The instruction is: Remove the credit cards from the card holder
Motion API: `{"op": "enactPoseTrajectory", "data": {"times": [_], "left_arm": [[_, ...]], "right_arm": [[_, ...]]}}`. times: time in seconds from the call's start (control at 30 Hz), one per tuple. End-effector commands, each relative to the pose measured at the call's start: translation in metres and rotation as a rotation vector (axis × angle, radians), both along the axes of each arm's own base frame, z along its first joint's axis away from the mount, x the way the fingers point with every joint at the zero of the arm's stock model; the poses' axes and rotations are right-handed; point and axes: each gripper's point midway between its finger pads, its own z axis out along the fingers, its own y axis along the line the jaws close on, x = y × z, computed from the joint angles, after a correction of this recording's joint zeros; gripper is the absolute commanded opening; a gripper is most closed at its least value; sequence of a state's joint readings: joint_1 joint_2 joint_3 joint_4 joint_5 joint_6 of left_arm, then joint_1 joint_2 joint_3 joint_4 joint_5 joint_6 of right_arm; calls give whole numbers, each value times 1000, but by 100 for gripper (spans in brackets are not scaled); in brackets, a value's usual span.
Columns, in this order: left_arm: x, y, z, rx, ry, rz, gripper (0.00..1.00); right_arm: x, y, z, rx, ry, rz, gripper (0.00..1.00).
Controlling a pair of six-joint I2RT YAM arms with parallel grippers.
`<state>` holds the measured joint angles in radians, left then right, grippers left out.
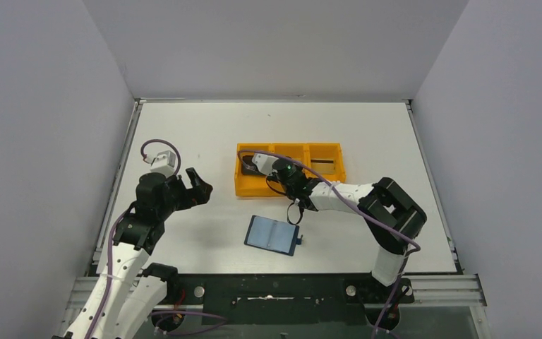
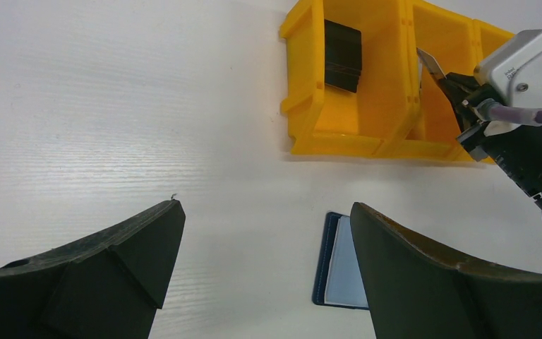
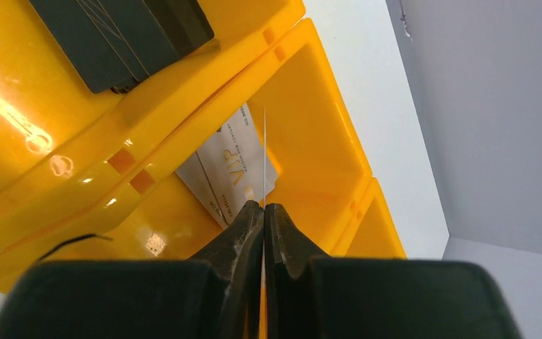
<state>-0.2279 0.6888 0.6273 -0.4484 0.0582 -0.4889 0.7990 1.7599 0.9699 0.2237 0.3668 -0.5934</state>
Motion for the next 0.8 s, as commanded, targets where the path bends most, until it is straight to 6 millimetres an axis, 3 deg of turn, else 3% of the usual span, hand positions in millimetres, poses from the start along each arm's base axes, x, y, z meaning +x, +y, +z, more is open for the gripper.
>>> {"op": "enactPoseTrajectory", "data": {"times": [0.0,0.3,0.63,0.77], "left_arm": [[7,-3,13,-18,-59,-8,90],[7,-5,10,-23,-48,-17,90],[7,-5,7,-21,-34,-18,90],[7,-6,5,-21,-30,-21,90]], "right_arm": [[20,2,25,-20,-94,31,0],[28,0,-2,-83,-13,186,3],[35,-3,-20,-130,19,190,6],[30,-2,-22,-118,37,202,14]]}}
